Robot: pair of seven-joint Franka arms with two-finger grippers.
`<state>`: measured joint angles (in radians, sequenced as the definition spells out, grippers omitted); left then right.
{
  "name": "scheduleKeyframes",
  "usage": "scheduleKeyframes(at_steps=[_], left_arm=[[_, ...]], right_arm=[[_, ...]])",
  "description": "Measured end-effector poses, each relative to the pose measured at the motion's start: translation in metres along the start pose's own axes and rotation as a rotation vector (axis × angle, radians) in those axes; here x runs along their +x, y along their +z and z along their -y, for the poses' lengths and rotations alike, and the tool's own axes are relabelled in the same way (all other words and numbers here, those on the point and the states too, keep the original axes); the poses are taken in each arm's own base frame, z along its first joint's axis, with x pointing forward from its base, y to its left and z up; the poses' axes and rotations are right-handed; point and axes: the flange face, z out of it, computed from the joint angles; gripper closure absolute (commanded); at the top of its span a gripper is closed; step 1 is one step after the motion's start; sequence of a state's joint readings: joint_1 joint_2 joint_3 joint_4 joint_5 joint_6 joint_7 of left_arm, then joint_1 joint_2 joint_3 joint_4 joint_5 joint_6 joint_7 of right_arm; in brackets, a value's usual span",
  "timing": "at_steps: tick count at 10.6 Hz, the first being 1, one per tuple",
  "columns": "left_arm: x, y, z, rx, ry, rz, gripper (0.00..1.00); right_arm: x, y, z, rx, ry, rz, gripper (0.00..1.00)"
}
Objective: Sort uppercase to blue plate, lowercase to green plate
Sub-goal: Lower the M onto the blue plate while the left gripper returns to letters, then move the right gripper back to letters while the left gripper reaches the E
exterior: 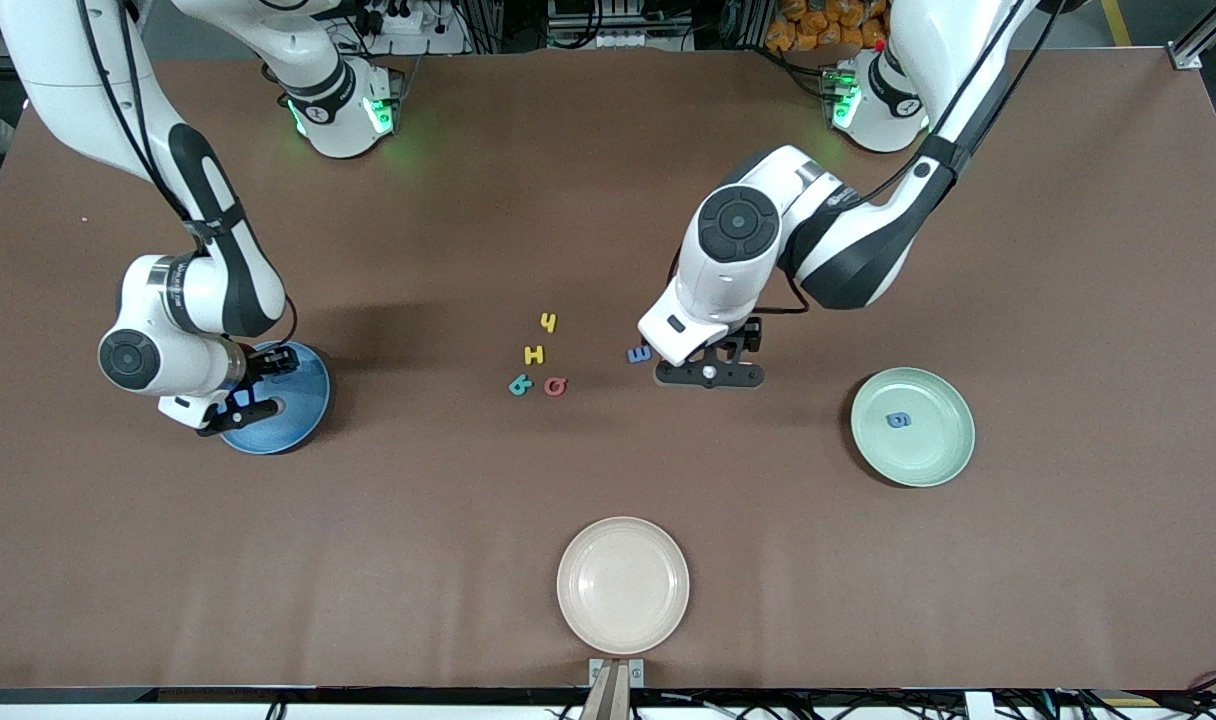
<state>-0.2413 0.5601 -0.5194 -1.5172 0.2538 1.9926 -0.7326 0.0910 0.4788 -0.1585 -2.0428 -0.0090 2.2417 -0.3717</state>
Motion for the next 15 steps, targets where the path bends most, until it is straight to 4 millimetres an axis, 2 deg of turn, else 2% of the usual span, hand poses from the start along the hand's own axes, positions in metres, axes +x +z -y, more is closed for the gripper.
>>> scheduleKeyframes(at_steps=[2,4,7,9,11,13,15], left_arm=[[-0.009,0.024,-0.021,-0.016,0.015,0.014,0.00],[-0.015,0.047,-0.036,-0.021,0.024,0.031,0.00],[-0.015,0.057,-0.035,-0.001,0.038,0.028,0.00],[-0.016,0.063,-0.033,0.008,0.082,0.034,0.00],[-0.014,0.068,-0.028,0.012,0.180,0.042,0.00],[-0.011,0.075,-0.021,0.014,0.280,0.053,0.00],[-0.010,0.080,-0.019,0.029,0.374,0.051,0.00]], right_arm=[[0.005,-0.019,-0.003,0.007,0.013,0.011,0.39],[0.012,-0.056,-0.007,0.016,0.019,0.028,0.36],[0.016,-0.103,-0.008,0.015,0.018,0.013,0.36],[0.020,-0.119,-0.006,0.013,0.027,0.006,0.36],[0.024,-0.126,-0.001,0.010,0.033,-0.007,0.36],[0.035,-0.136,0.025,0.010,0.069,-0.027,0.37],[0.049,-0.142,0.072,0.014,0.102,-0.036,0.37]])
